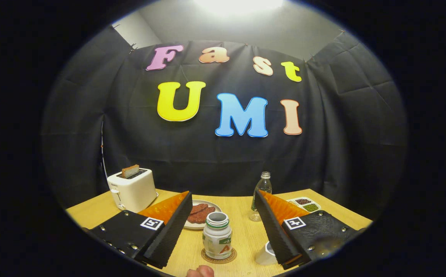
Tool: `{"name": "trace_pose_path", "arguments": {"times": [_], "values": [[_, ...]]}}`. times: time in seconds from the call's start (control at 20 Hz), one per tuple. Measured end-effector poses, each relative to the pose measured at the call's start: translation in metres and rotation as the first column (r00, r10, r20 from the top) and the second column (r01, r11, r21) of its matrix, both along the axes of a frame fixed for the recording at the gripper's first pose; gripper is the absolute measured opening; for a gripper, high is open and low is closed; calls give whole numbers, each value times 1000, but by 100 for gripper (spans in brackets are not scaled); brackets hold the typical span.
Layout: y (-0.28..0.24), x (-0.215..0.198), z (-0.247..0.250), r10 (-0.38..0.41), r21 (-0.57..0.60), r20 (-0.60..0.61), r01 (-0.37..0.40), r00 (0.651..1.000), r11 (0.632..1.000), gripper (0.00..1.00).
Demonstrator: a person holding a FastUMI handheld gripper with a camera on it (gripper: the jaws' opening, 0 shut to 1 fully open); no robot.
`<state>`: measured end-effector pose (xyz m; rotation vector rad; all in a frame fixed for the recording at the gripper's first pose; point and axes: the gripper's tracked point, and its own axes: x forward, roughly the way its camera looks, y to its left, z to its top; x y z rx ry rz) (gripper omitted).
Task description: Take the bottle from table, then pour the juice into the cup, finally place the bottle on the coaster
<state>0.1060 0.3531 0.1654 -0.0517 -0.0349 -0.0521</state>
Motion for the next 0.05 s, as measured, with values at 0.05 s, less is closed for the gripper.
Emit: {"name": "trace_pose_path", "arguments": {"times": [0.05], "values": [[-1, -7, 6, -1, -3, 1, 1, 1000, 1000, 98]]}}
